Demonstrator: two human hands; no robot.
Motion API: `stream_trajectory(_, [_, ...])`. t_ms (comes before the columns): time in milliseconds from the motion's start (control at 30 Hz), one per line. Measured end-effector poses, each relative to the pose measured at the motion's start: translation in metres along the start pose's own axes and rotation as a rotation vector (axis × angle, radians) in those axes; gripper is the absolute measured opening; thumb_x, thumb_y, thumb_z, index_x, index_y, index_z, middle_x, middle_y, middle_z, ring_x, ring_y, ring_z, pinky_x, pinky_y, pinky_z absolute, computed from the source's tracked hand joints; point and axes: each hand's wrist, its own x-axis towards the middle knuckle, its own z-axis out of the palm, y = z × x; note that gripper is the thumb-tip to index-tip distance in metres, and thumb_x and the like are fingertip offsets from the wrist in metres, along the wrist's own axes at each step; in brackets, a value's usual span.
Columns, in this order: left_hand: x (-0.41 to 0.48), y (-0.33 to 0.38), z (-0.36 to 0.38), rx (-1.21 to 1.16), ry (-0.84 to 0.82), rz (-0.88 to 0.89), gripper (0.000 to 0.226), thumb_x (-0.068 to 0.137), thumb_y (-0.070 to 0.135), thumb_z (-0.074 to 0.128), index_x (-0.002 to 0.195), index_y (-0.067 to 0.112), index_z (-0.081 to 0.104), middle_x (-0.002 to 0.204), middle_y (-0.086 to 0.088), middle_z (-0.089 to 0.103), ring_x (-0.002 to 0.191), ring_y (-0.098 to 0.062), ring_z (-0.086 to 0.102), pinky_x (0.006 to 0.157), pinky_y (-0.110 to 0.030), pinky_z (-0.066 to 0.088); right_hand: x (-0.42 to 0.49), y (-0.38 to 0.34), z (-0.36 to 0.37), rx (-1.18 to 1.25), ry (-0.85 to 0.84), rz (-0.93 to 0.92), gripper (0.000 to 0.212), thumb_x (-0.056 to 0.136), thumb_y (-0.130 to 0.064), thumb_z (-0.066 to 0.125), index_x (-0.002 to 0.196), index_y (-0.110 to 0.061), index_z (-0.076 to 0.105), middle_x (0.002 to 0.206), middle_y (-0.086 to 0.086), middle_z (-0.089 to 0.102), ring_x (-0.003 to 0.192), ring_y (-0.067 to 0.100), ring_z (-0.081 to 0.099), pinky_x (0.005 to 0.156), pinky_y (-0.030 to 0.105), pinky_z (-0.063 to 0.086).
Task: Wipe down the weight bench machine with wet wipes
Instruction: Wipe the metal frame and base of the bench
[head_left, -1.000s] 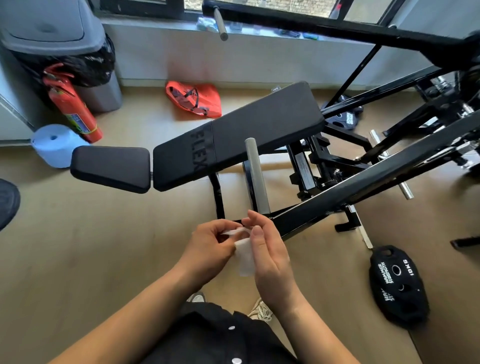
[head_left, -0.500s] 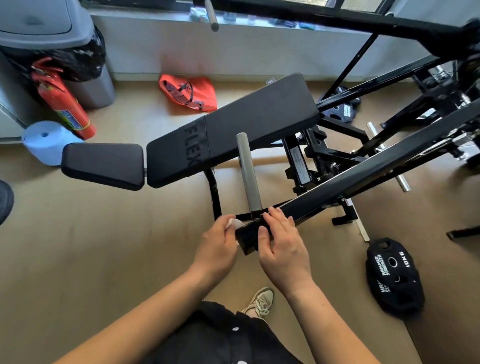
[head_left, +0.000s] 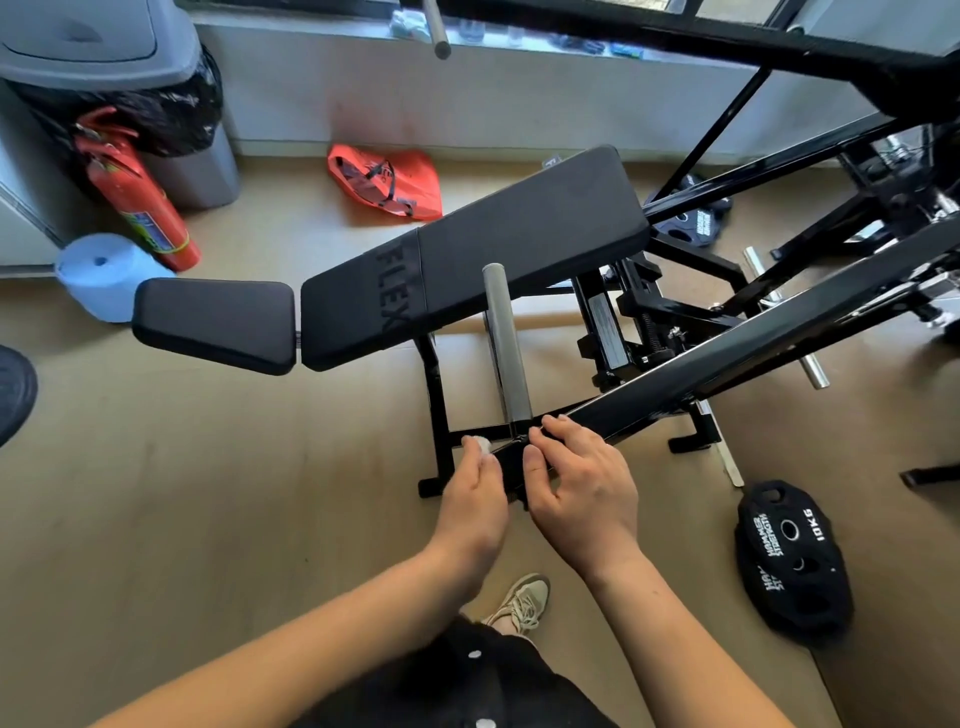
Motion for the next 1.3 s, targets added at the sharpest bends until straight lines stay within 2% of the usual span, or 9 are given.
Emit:
stream_trajectory(133, [-0.016,-0.005,0.003,-0.016,0.008,0.045,0.035,0.113,0.029,0.033,0.143,0.034,0.051,0.127,0.028,0.049,0.115,0.008,0.041,0.092,-0.003,0.030,-0.002,0.001,-0.003,0.105,-0.039,0.005,0.047,0.097,-0.049,0.046,0.122,-0.025,0.076,0.133,-0.010,0.068,0.131,0.008,0.057,0.110,0.029,0.041])
stream_trajectory(300, [-0.017,0.003,-0.010,0.181,-0.027,0.300,0.052,0.113,0.027,0.034,0.163,0.024,0.021,0.164,0.021,0.020,0.147,0.014,0.016,0.118,-0.008,0.015,0.005,0.010,-0.038,0.926,-0.135,0.348,0.031,0.104,-0.026,0.053,0.129,-0.022,0.070,0.126,-0.012,0.071,0.125,0.003,0.061,0.108,0.024,0.047])
stream_trajectory(467, [0.025,0.020,0.013,0.842,-0.215,0.680,0.058,0.110,0.034,0.028,0.164,0.021,0.014,0.171,0.006,0.003,0.156,-0.002,-0.006,0.126,-0.024,-0.005,0.006,0.026,-0.046,0.935,0.072,0.497,0.030,0.104,-0.008,0.054,0.125,-0.022,0.071,0.116,-0.008,0.074,0.114,0.009,0.067,0.102,0.039,0.055])
stream_trajectory(567, [0.044,0.014,0.039,1.270,-0.330,0.745,0.063,0.110,0.042,0.020,0.165,0.023,-0.003,0.170,0.000,-0.016,0.157,-0.017,-0.018,0.128,-0.035,-0.009,0.002,0.039,-0.044,0.913,0.085,0.568,0.029,0.104,-0.011,0.054,0.126,-0.021,0.070,0.115,-0.007,0.074,0.112,0.009,0.068,0.104,0.045,0.054])
stream_trajectory(767, [0.020,-0.006,0.041,1.464,-0.369,0.719,0.069,0.106,0.061,0.006,0.156,0.026,-0.026,0.159,0.005,-0.041,0.146,-0.010,-0.041,0.124,-0.034,-0.020,-0.009,0.055,-0.050,0.921,0.032,0.602,0.026,0.106,-0.016,0.054,0.124,-0.023,0.071,0.115,-0.007,0.074,0.111,0.008,0.068,0.103,0.043,0.055])
stream_trajectory(1033, [0.090,0.032,0.075,1.379,-0.342,0.608,0.067,0.108,0.056,0.020,0.163,0.032,-0.010,0.173,0.004,-0.002,0.159,-0.020,0.009,0.129,-0.041,0.014,0.001,0.054,-0.053,0.911,0.059,0.602,0.023,0.107,-0.019,0.052,0.120,-0.026,0.070,0.111,-0.007,0.075,0.106,0.005,0.069,0.097,0.032,0.058])
stream_trajectory(1133, [0.074,0.018,0.071,1.318,-0.265,0.652,0.064,0.111,0.044,0.027,0.164,0.027,-0.006,0.173,0.002,-0.003,0.159,-0.019,0.003,0.128,-0.037,0.011,0.001,0.060,-0.054,0.878,0.077,0.601,0.024,0.106,-0.021,0.054,0.123,-0.025,0.069,0.115,-0.006,0.074,0.110,0.009,0.068,0.100,0.033,0.056])
stream_trajectory(1233, [0.052,-0.005,0.060,1.244,-0.195,0.964,0.061,0.104,0.020,0.053,0.161,0.014,0.030,0.167,-0.007,0.026,0.155,-0.022,0.024,0.124,-0.042,0.032,-0.002,0.066,-0.057,0.891,0.086,0.619,0.025,0.106,-0.020,0.054,0.126,-0.022,0.070,0.118,-0.007,0.073,0.113,0.006,0.067,0.101,0.032,0.056])
stream_trajectory(1300, [0.039,-0.011,0.066,1.102,-0.294,1.022,0.050,0.102,0.022,0.055,0.152,0.017,0.050,0.155,-0.004,0.050,0.145,-0.019,0.045,0.115,-0.041,0.045,-0.005,0.073,-0.063,0.904,0.080,0.620,0.025,0.106,-0.021,0.054,0.126,-0.021,0.070,0.117,-0.008,0.073,0.111,0.004,0.067,0.098,0.027,0.056])
